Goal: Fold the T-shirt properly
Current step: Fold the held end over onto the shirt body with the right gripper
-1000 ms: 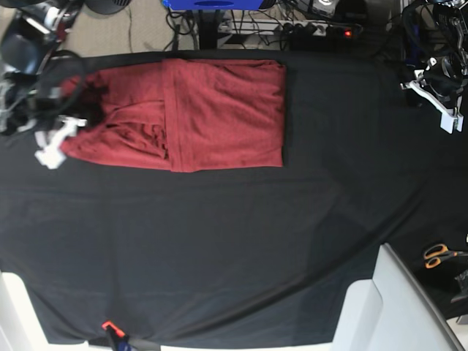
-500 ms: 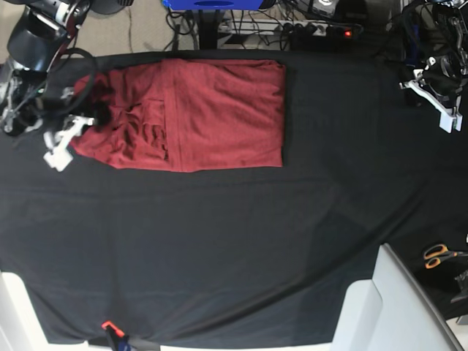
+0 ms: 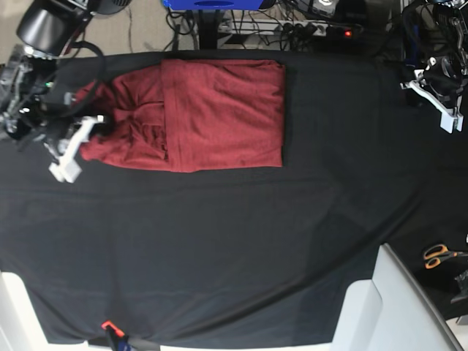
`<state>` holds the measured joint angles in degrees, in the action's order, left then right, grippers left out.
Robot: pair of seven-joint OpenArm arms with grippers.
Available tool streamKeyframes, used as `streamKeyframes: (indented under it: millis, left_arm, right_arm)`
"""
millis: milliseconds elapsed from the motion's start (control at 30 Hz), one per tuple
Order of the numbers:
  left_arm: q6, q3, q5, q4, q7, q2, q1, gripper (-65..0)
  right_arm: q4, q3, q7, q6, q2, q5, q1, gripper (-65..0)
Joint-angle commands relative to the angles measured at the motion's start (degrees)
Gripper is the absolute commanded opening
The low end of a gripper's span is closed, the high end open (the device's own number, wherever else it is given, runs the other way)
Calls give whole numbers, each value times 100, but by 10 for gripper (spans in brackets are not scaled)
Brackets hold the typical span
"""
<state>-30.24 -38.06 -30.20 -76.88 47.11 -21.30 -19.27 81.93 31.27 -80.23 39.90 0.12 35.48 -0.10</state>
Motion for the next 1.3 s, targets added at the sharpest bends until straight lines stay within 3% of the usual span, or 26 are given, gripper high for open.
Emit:
streamKeyframes:
  millis: [0, 300, 567, 667, 767, 900, 1267]
  left_arm:
    - [-31, -40, -71, -96, -83, -116, -3, -650]
    - [-31, -40, -71, -114, -83, -116, -3, -650]
    - [-31, -40, -71, -88, -83, -116, -3, -650]
    - [-31, -40, -71, -88, -83, -107, 6, -650]
    - [-31, -40, -71, -114, -83, -107, 6, -650]
    - [-31, -40, -71, -88, -83, -107, 6, -650]
    - [-31, -40, -71, -140, -83, -160, 67, -650]
  right_arm:
    - [128, -72, 23, 10, -25, 113, 23, -642]
    - [145, -731, 23, 10, -570, 113, -65, -642]
    - [145, -1074, 23, 10, -702, 166, -65, -642]
    - [145, -1241, 23, 10, -702, 649, -74, -642]
    - [137, -1320, 23, -610, -667, 1405, -162, -642]
    - [128, -1329, 23, -1093, -658, 1906, -135, -642]
    - [-136, -1900, 23, -1128, -570, 1924, 111, -642]
